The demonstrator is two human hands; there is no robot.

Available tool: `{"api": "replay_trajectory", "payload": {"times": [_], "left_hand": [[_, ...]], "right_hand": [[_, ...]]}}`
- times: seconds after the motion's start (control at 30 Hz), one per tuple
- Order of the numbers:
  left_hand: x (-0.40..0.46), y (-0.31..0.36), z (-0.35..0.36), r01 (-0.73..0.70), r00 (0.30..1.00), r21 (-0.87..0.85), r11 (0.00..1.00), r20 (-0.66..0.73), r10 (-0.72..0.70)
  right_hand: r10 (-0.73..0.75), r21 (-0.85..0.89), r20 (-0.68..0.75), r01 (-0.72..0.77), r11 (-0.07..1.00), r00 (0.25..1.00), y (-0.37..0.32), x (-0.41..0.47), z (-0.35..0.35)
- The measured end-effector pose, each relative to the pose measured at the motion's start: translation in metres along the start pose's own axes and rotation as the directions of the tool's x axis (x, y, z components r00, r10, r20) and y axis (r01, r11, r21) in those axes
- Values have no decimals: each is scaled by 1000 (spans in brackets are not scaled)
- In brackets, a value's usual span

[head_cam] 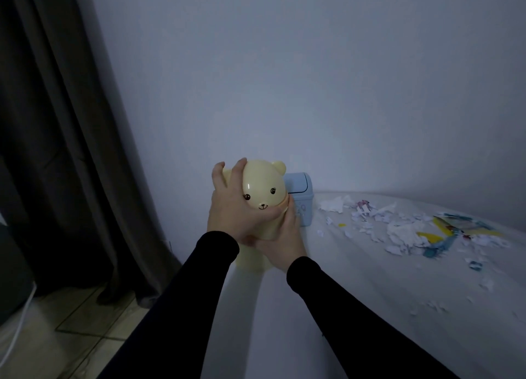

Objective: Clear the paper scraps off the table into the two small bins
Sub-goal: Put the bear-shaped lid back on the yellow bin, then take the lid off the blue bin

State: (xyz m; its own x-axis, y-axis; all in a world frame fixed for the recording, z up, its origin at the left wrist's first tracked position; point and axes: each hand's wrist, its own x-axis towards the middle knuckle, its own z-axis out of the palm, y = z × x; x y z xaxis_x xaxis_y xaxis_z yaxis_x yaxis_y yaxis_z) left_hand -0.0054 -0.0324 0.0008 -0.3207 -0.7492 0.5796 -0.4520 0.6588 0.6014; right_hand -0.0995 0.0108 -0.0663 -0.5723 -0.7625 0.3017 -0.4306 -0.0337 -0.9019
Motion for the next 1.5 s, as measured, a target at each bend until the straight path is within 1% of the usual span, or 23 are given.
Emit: {"api": "replay_trajectory", "payload": {"times": [0.2,0.4,0.53,0.63,0.77,0.8,0.87,0.93,0.97,1.03,1.07,1.1,1.13,1.17,1.2,1.23,1.27,1.37,1.43,1.5], "left_hand": [[6,-2,-10,52,996,32,998,72,-54],[8,-14,-13,59,997,24,998,42,-60],[8,-16,-10,77,996,59,995,41,-80],[8,-15,-14,101,990,113,988,86,-111],[9,-2,-26,111,975,283,953,157,-160],[8,0,-29,99,972,327,940,173,-162],[7,3,-35,82,970,352,933,186,-156],[2,9,-37,45,987,348,936,128,-95],[0,15,-35,1,997,355,935,72,-29],[-6,28,-28,-142,986,329,934,-33,162],[-6,36,-22,-226,966,285,932,-60,252],[-5,42,-15,-289,950,224,931,-56,308],[-3,49,-8,-319,945,149,936,-27,326],[0,54,2,-320,947,80,944,15,320],[5,59,12,-302,952,34,953,70,299],[7,61,22,-287,952,25,958,124,281],[17,65,36,-287,946,49,957,169,275],[35,63,62,-277,935,171,946,276,224],[47,66,76,-221,938,222,950,315,145],[59,66,94,-181,942,352,918,330,59]], "right_hand": [[35,-4,15,-35,999,999,-4,2,12],[39,24,48,-40,999,998,-7,8,24],[37,10,52,-38,999,998,-6,9,24],[53,-1,56,-53,999,997,-9,9,22],[76,2,88,-77,997,993,-16,4,17],[80,-16,102,-79,997,992,-19,2,14],[100,-87,145,-88,992,984,-21,1,1],[139,-199,188,-101,975,972,-15,4,-17],[159,-246,194,-109,963,968,-10,6,-28],[164,-284,137,-119,951,977,3,11,-51],[144,-292,88,-113,950,986,9,13,-63],[131,-294,40,-113,949,991,14,15,-73],[127,-293,-3,-123,948,992,19,18,-80],[127,-292,-35,-132,947,991,24,22,-86],[121,-282,-55,-132,950,991,29,27,-91],[110,-264,-77,-127,956,991,33,30,-92],[91,-243,-95,-111,964,991,36,42,-95],[90,-164,-73,-101,981,993,40,60,-91],[96,-97,-46,-100,990,994,42,74,-86],[90,-53,-15,-90,995,996,44,89,-82]]}}
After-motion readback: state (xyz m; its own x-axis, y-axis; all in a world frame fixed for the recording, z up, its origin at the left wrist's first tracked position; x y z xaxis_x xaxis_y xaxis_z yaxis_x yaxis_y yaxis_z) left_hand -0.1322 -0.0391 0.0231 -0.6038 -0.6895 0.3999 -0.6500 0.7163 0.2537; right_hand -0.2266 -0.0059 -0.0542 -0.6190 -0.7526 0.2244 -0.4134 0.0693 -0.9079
